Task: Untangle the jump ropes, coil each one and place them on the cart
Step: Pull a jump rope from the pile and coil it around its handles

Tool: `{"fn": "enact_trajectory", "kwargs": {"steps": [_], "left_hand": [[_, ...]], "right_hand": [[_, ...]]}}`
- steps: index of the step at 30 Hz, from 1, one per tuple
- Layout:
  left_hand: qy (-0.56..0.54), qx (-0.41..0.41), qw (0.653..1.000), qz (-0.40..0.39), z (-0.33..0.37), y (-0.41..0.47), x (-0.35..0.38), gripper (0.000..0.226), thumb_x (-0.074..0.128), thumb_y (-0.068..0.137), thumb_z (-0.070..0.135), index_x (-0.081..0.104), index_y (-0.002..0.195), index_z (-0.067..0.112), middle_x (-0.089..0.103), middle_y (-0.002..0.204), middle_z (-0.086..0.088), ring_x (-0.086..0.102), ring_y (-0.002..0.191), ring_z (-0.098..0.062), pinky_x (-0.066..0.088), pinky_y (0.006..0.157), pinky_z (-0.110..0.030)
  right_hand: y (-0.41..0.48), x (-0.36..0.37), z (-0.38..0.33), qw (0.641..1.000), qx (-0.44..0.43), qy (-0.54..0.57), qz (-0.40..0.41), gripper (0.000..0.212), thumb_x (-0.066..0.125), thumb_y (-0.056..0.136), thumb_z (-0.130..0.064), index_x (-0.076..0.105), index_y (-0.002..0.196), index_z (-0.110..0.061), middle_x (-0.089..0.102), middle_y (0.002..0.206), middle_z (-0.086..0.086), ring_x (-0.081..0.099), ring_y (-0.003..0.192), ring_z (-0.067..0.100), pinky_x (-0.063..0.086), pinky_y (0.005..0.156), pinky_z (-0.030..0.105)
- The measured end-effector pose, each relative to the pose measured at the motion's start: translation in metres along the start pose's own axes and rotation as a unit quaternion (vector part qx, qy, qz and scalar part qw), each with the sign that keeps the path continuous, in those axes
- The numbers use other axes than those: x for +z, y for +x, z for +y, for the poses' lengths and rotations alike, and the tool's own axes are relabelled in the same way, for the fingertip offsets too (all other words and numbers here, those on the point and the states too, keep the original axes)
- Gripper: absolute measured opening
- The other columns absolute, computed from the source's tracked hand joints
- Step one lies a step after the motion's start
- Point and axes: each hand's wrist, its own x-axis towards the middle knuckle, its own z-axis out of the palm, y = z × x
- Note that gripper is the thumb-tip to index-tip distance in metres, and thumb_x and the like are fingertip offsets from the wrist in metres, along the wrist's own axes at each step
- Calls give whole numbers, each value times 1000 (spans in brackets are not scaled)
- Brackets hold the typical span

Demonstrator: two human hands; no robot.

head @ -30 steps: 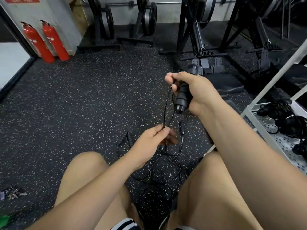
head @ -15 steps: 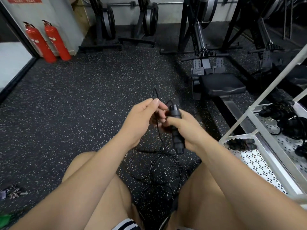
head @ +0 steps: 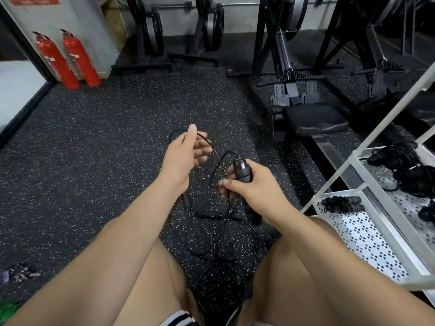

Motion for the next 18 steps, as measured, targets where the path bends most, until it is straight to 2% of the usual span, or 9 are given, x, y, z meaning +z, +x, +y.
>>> {"fn": "enact_trajectory", "kwargs": {"steps": [3,6,8,10,12,14,15,17,18], "left_hand": [[30,-28,999,-16,-17,-7,-2,48,46,112,53,74,113,14,79,106,-5,76,98,-20,60,92,-42],[83,10,996,-27,-29,-21,1,37,49,112,47,75,110,21,80,107,1,73,102,-17,57,104,-54],[109,36,992,-53,-36,-33,6,31,49,112,47,75,109,30,79,112,10,70,111,-13,52,109,-55],[103,32,990,-95,-44,-44,13,33,51,105,60,74,122,42,76,126,15,66,127,-11,44,119,-55],[81,15,989,-126,-52,-49,17,53,54,97,71,71,134,38,74,135,13,63,134,-14,38,124,-55],[76,10,985,-154,-55,-55,21,49,49,105,61,77,127,28,78,127,4,68,126,-20,42,120,-51],[78,10,983,-168,-55,-59,22,47,43,112,51,78,121,21,80,121,-1,71,120,-21,46,114,-47],[85,11,978,-188,-57,-63,23,48,35,118,36,76,118,12,82,113,-7,74,112,-20,48,100,-38],[91,13,977,-194,-60,-64,21,46,35,118,33,75,118,11,82,112,-6,74,111,-18,47,99,-36]], "right_hand": [[2,-4,-20,1000,-10,24,-5,26,80,93,2,64,114,1,81,97,18,81,91,34,61,78,46],[6,-8,-38,999,-33,36,-6,26,82,92,1,66,113,0,81,98,19,81,87,27,61,75,38],[10,-10,-49,998,-47,47,1,25,82,92,0,67,112,-1,81,97,18,79,83,26,62,74,36],[13,-11,-60,996,-53,68,10,24,83,91,-1,68,110,-3,82,99,16,77,84,28,62,78,41],[16,-10,-72,993,-48,103,12,25,83,91,-1,67,109,-4,82,102,17,80,89,29,65,82,42],[18,-11,-84,991,-45,127,10,27,82,91,0,65,111,-6,82,104,17,81,91,28,64,76,35],[19,-11,-90,989,-47,137,11,28,82,91,0,64,112,-6,82,105,18,81,91,27,62,72,33],[22,-14,-101,986,-52,159,20,29,82,91,0,64,112,-7,82,106,18,81,90,27,59,69,31],[24,-17,-105,984,-55,170,27,29,82,91,1,63,112,-7,82,106,18,81,90,26,59,69,31]]}}
